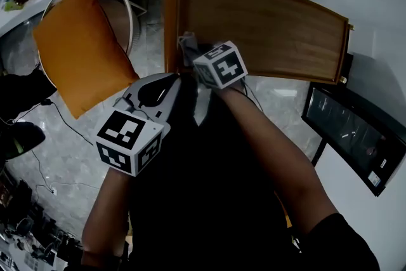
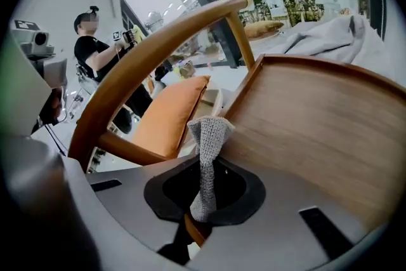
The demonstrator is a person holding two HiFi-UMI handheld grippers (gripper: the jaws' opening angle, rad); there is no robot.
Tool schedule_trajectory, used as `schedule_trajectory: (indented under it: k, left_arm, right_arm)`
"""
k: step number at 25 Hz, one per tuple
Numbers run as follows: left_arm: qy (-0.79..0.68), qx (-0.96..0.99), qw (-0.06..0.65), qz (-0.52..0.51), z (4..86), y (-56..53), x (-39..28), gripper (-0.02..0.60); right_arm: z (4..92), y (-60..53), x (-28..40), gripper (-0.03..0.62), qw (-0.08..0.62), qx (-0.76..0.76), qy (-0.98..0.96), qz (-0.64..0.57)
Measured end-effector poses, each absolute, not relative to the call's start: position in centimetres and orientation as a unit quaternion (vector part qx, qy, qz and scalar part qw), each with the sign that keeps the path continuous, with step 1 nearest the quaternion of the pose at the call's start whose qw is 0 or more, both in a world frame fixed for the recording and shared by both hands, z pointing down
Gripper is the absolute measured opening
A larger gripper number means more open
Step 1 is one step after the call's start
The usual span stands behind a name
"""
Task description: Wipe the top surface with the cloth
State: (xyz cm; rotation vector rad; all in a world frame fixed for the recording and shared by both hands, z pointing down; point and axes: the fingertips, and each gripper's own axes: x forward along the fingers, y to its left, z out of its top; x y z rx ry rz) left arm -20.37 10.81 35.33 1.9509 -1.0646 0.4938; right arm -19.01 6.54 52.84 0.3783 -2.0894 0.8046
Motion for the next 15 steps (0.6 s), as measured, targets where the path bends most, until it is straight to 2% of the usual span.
schedule_trajectory:
  k: [7,15]
  left_arm:
    - [-0.413,0.783,0.421,0.197,35.8,10.8,-21.1,0.011]
    - [-0.381,0.802,0.412,0.204,35.4,9.8,-18.6,0.011]
  right_arm:
    - [53.2,6.7,-19.9,0.039,0.442,0.137,-0.841,0.280]
    - [53.3,6.9,-19.3,0.038,0.441,0.125,-0.847,0.270]
